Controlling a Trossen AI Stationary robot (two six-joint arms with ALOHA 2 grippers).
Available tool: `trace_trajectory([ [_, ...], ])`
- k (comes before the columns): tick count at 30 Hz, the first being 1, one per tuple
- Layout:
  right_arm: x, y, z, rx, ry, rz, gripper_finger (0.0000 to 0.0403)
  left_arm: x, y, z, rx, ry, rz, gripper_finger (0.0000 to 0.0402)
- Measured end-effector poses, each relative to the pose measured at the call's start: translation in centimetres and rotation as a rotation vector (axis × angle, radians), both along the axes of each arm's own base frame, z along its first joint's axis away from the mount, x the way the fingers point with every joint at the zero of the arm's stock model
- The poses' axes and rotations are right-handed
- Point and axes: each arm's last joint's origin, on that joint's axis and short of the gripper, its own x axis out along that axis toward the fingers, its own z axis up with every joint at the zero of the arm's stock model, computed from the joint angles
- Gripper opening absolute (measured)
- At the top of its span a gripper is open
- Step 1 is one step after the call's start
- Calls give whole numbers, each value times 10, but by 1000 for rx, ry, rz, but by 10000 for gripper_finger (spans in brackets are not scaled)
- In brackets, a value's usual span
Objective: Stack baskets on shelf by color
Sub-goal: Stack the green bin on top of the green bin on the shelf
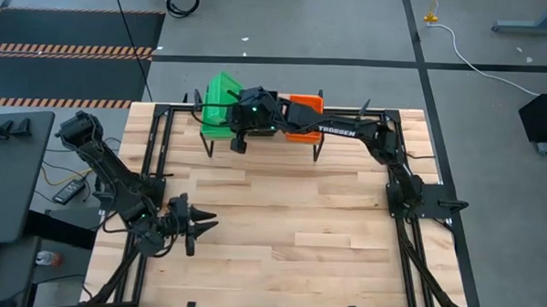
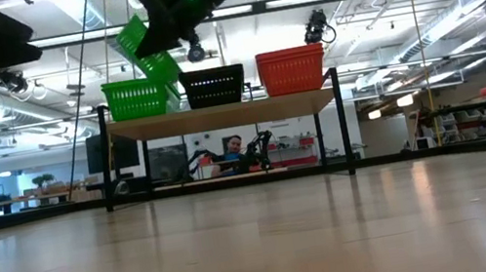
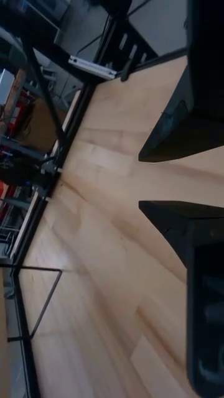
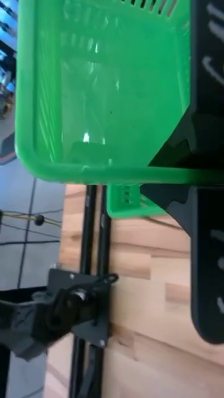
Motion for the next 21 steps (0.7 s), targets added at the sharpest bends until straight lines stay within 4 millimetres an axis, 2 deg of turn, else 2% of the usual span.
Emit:
trace_trajectory([
  [5, 0, 0, -9, -4, 24, 2, 10, -5, -4, 0, -4, -10, -14, 117],
  [21, 0, -4, -6, -8, -8, -6, 19, -7, -5, 1, 12, -19, -8, 117],
])
